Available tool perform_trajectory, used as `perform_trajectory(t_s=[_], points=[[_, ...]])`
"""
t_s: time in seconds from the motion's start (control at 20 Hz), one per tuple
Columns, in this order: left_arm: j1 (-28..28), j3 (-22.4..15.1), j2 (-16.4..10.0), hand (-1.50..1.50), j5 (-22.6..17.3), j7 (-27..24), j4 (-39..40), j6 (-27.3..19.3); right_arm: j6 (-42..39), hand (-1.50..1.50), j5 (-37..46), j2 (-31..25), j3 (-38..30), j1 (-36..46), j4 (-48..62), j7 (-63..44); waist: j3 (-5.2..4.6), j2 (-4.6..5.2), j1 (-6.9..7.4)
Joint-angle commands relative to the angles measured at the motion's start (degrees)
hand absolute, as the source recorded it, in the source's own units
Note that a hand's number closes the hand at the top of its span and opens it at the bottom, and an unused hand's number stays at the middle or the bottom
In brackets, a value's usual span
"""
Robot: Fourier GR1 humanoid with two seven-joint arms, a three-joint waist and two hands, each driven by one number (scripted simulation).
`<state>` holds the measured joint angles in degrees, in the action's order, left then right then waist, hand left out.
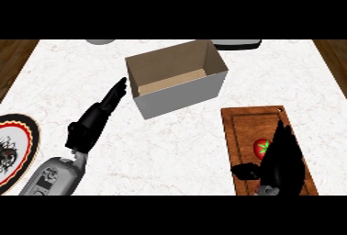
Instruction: Pick the tomato from the cutting board and place it in the cardboard box
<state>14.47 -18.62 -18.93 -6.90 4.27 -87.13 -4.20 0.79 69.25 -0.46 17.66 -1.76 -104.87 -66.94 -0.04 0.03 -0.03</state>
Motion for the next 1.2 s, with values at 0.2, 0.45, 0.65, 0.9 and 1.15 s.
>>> perform_trajectory(t_s=[0.2,0.45,0.65,0.9,1.15], points=[[-1.3,0.1,3.1,0.0,2.6,-2.6,2.6,1.3,1.7,-1.5,-0.1,0.4,-3.0,2.1,4.9,-5.6,0.03,0.03,-0.07],[-3.6,2.0,1.5,0.0,2.9,0.8,-2.6,3.3,-2.1,-1.5,1.4,0.5,-1.4,2.4,2.4,-6.9,0.03,-0.12,0.15],[1.1,4.1,3.5,0.0,3.3,-0.8,4.1,4.1,2.8,-1.5,0.2,0.5,-2.1,-2.9,5.3,-2.6,0.03,-0.03,-0.4],[-1.7,4.5,4.2,0.0,5.1,-0.5,0.6,4.3,0.0,-1.5,-3.6,0.5,-4.5,4.4,9.4,-4.6,0.04,-0.03,0.12],[-2.7,4.0,6.3,0.0,7.6,-1.3,1.0,4.0,-2.9,-1.5,-3.6,0.5,-6.8,1.0,6.6,-1.5,0.02,-0.07,-0.19]])
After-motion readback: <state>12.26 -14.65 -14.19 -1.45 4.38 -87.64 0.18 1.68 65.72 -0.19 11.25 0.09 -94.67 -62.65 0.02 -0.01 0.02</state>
